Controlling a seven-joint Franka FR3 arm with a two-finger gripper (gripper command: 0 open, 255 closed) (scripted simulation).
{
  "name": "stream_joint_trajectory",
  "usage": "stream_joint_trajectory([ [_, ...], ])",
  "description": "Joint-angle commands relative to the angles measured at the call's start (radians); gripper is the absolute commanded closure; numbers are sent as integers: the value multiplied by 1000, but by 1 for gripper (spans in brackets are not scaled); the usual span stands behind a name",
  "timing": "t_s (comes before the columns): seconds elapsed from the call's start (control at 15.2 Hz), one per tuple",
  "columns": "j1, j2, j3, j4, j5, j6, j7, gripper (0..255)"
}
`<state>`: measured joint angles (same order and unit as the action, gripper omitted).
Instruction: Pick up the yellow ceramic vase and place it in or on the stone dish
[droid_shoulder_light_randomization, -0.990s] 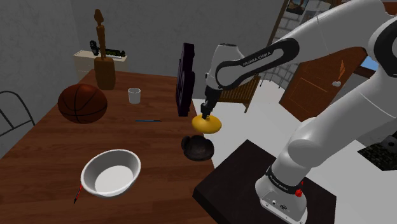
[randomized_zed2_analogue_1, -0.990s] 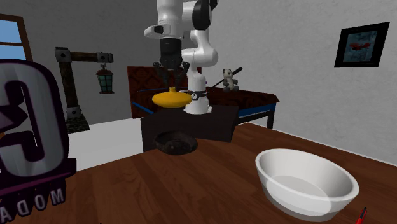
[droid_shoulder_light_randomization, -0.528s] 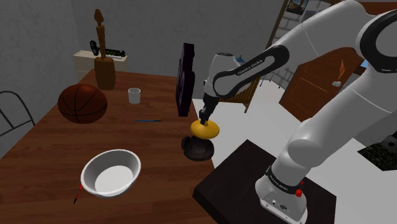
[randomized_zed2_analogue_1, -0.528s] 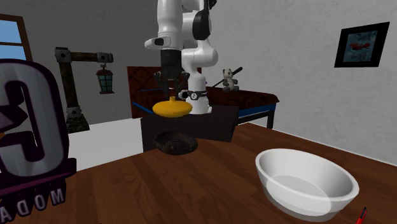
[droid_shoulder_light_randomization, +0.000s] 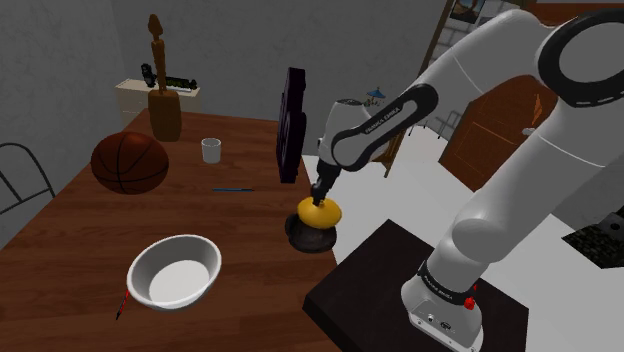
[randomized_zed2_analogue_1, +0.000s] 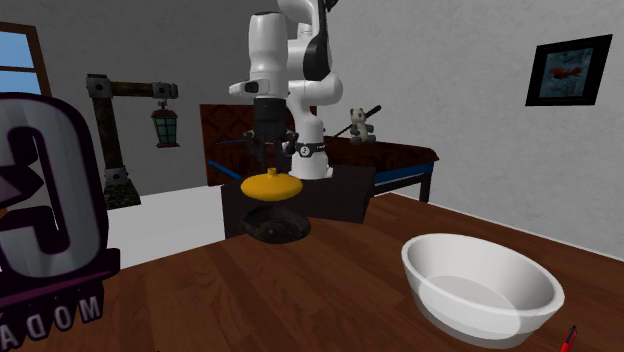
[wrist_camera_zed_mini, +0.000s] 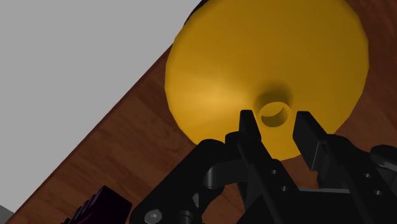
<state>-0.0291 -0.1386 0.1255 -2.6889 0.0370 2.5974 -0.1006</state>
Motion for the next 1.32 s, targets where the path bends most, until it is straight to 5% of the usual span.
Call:
stream_joint_trajectory([
  [0.0, -2, 30, 1, -4, -5, 35, 3, 255],
  [0.59, -3, 55, 1, -7, -10, 63, 6, 255],
  [0.66, -3, 55, 1, -7, -10, 63, 6, 0],
  [0.99, -3, 55, 1, -7, -10, 63, 6, 0],
  [1.25, 3, -84, -4, 13, 11, -96, -10, 0],
])
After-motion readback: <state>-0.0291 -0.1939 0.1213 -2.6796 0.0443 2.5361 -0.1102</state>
